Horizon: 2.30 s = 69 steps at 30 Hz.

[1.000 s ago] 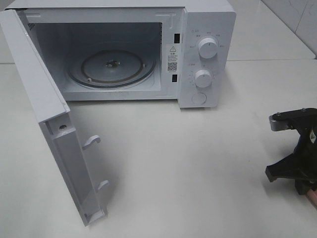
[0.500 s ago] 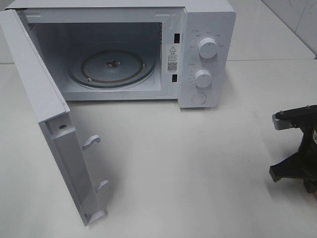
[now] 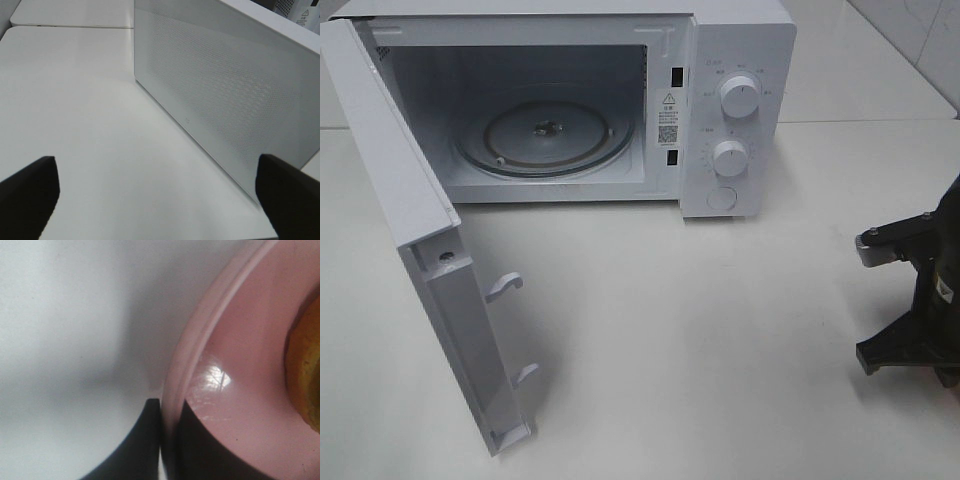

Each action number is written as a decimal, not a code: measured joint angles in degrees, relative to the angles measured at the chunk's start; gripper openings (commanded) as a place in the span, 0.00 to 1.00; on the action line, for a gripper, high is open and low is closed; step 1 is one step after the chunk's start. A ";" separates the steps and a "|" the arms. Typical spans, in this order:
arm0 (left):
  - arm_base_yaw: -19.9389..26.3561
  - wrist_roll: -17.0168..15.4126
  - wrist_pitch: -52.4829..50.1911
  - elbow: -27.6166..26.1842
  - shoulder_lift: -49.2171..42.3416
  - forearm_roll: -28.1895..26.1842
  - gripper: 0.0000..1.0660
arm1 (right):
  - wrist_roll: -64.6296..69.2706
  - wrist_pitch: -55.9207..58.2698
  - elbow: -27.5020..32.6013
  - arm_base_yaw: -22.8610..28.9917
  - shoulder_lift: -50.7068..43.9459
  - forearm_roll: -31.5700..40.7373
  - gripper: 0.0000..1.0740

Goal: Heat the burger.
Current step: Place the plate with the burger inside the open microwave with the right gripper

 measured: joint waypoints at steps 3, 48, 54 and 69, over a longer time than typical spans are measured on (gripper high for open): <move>0.00 0.00 0.00 0.00 0.00 0.00 0.94 | 0.69 0.57 0.00 0.92 0.06 -1.03 0.00; 0.00 0.00 0.00 0.00 0.00 0.00 0.94 | 4.58 13.01 4.76 21.60 -10.26 -6.13 0.00; 0.00 0.00 0.00 0.00 0.00 0.00 0.94 | 5.56 14.38 6.30 26.07 -14.32 -6.02 0.00; 0.00 0.00 0.00 0.00 0.00 0.00 0.94 | 6.13 16.50 7.10 35.58 -18.68 -5.79 0.00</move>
